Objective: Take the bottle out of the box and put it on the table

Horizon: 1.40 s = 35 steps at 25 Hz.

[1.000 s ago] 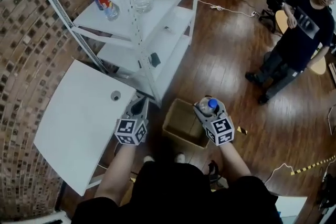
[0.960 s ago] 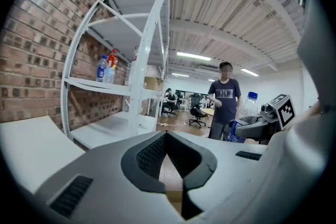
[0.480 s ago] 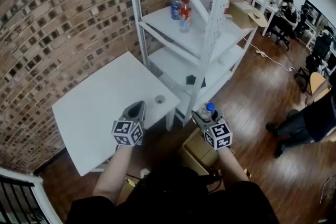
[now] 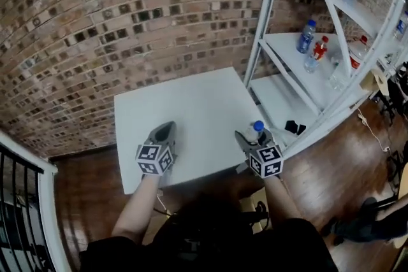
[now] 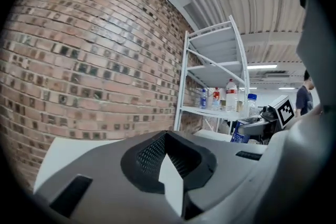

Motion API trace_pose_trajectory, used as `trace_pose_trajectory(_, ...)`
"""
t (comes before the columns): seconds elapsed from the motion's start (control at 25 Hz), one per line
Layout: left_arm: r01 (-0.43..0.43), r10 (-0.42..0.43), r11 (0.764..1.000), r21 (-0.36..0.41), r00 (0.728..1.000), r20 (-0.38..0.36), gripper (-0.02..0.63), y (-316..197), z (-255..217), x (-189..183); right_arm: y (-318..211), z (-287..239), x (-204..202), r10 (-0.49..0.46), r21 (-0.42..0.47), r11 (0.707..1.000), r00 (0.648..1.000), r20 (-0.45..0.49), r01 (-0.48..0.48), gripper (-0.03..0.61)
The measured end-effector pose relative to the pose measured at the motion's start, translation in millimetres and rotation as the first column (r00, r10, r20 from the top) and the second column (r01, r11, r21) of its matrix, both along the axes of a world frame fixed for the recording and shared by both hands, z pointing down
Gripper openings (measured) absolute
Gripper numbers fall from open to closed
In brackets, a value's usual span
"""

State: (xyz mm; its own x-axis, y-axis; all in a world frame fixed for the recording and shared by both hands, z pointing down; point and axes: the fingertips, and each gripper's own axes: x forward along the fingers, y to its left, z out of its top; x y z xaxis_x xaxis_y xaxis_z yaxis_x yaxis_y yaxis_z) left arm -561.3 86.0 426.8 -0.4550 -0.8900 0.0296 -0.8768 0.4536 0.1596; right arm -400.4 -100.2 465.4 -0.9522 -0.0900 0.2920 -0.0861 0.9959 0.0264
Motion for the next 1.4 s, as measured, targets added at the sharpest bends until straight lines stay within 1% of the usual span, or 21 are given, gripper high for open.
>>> trace_pose_trajectory(0.12, 0.113, -0.113, 0.994, -0.001, 0.994, -0.005, -0.008, 51.6, 1.8, -38.7, 31.0, 7.0, -59.4, -0.084, -0.024, 0.996, 0.996, -0.004, 0.084, 0.279)
trace_pose_trajectory(0.28, 0.234, -0.234, 0.972, -0.012, 0.972, -0.005, -0.008, 100.9, 3.8, -72.0, 72.5, 11.8, -121.2, -0.209, -0.049, 0.977, 0.978, -0.016, 0.208, 0.279)
trace_pose_trajectory(0.44, 0.333, -0.333, 0.943, -0.021, 0.943, 0.002, -0.008, 131.2, 3.2, -87.8, 96.9, 15.6, -161.8, -0.327, -0.031, 0.945, 0.944, -0.035, 0.326, 0.279)
trace_pose_trajectory(0.64, 0.418, -0.418, 0.908, -0.017, 0.908, 0.009, -0.008, 154.6, 0.3, -95.4, 110.9, 21.5, -196.9, -0.404, -0.021, 0.915, 0.914, -0.039, 0.404, 0.279)
trace_pose_trajectory(0.72, 0.433, -0.433, 0.901, -0.01, 0.901, 0.01, -0.008, 156.4, 1.2, -95.2, 116.3, 27.5, -205.8, -0.422, -0.033, 0.907, 0.906, -0.045, 0.421, 0.279)
trace_pose_trajectory(0.84, 0.427, -0.427, 0.904, -0.01, 0.904, 0.009, -0.008, 147.0, 6.2, -93.7, 118.5, 43.7, -212.8, -0.442, -0.043, 0.897, 0.894, -0.072, 0.44, 0.279)
trace_pose_trajectory(0.92, 0.422, -0.422, 0.906, -0.032, 0.907, 0.006, -0.008, 140.6, 12.5, -91.9, 119.9, 57.0, -214.4, -0.457, -0.056, 0.889, 0.884, -0.098, 0.454, 0.279)
trace_pose_trajectory(1.04, 0.425, -0.427, 0.903, -0.066, 0.904, -0.024, -0.008, 136.8, 27.0, -88.8, 120.2, 81.3, -212.7, -0.475, -0.089, 0.88, 0.868, -0.146, 0.467, 0.279)
trace_pose_trajectory(1.12, 0.43, -0.435, 0.899, -0.086, 0.899, -0.046, -0.008, 135.4, 38.0, -89.2, 115.7, 97.0, -215.0, -0.471, -0.093, 0.882, 0.865, -0.175, 0.461, 0.279)
trace_pose_trajectory(1.24, 0.448, -0.46, 0.885, -0.13, 0.884, -0.081, -0.008, 142.7, 57.8, -83.9, 113.7, 118.4, -213.1, -0.463, -0.107, 0.886, 0.863, -0.204, 0.45, 0.279)
trace_pose_trajectory(1.4, 0.46, -0.481, 0.872, -0.167, 0.869, -0.118, -0.008, 150.9, 79.2, -76.7, 115.5, 129.3, -211.3, -0.45, -0.087, 0.893, 0.871, -0.195, 0.442, 0.279)
